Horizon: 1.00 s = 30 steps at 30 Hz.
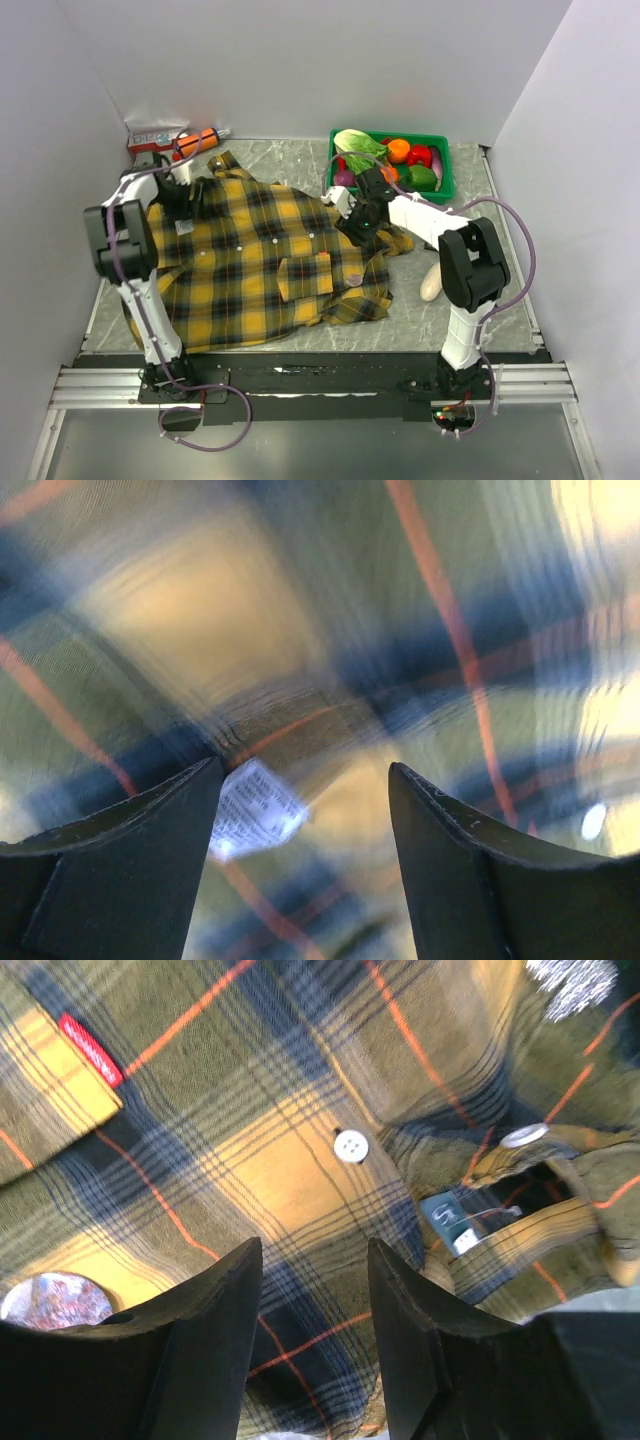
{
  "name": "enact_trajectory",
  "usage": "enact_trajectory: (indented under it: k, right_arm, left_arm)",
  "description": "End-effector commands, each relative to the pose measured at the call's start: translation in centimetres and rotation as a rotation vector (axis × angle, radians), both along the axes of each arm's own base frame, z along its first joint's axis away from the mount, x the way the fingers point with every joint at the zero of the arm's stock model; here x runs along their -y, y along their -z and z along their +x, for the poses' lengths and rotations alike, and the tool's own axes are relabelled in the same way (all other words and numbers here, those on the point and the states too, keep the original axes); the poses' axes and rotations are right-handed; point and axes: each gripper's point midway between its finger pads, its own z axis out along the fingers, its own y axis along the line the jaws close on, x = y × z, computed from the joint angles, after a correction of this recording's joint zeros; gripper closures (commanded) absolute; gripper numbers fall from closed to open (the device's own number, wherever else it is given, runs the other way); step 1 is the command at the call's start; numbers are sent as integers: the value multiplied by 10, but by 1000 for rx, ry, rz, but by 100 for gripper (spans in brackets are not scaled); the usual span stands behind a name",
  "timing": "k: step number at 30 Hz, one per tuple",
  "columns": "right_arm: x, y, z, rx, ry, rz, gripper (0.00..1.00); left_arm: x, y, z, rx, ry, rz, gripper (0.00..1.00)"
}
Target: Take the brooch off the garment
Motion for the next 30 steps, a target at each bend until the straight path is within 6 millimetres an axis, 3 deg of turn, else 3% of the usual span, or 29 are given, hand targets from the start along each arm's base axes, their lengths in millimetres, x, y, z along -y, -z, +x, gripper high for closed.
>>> enact_trajectory:
  k: [1,4,6,8,10,11,12,14,15,16,17,18,19,20,22,23,25,26,27,28,30]
  right_arm:
    - [-14,-15,2,77,7,16,46]
    - [-14,10,-24,25,-27,-34,46]
    - [-21,28,-55,-31,-110,-62,46]
    - [-26,39,-77,-74,-154,-82,47]
    - [-30,42,-79,-84,-133,-88,47]
    - [-35,37,-74,-76,-149,-84,47]
    - [-38,37,-79,-91,-182,-96,47]
    - [-54,28,-79,-80,-214,-70,46]
    - [-62,22,-84,-91,-225,-54,46]
    - [-75,14,-90,-103,-256,-13,46]
    - [-84,1,-83,-81,-261,15,46]
    - [-86,-5,-81,-70,-271,22,46]
    - [-84,-10,-77,-53,-272,17,46]
    - [-81,-18,-66,-16,-265,4,47]
    - [-71,-34,-57,22,-268,-2,47]
    - [-69,-42,-56,38,-284,7,47]
    - [-65,-63,-57,60,-295,47,44]
    - [-64,-71,-56,61,-279,93,42]
    - [-65,-79,-58,73,-287,139,39]
    - [-63,-86,-68,90,-311,180,34]
    - [-68,-90,-76,129,-388,229,33]
  left_arm:
    - [-56,-4,-57,-42,-95,173,26]
    - [-92,15,-84,-101,-131,270,26]
    - [-119,30,-88,-149,-117,365,26]
    - [-136,45,-80,-168,-104,424,26]
    - [-157,36,-55,-128,-98,498,26]
    - [-162,46,-51,-157,-93,506,26]
    - [-171,30,-28,-109,-113,526,26]
    - [-164,31,-20,-125,-100,465,27]
    - [-161,14,-4,-79,-111,452,27]
    - [-155,6,0,-59,-110,427,27]
    - [-140,-15,7,-3,-91,375,27]
    - [-124,-22,5,8,-72,346,26]
    - [-112,-33,4,29,-53,322,26]
    - [-100,-63,5,92,-37,314,26]
    - [-68,-80,-3,114,10,302,25]
    - [-53,-110,-7,175,19,294,25]
    - [-18,-124,-18,197,71,252,24]
    - [-2,-146,-25,243,88,227,23]
    - [24,-146,-34,246,143,163,23]
    - [38,-160,-40,289,161,128,22]
    - [72,-158,-57,272,185,-21,21]
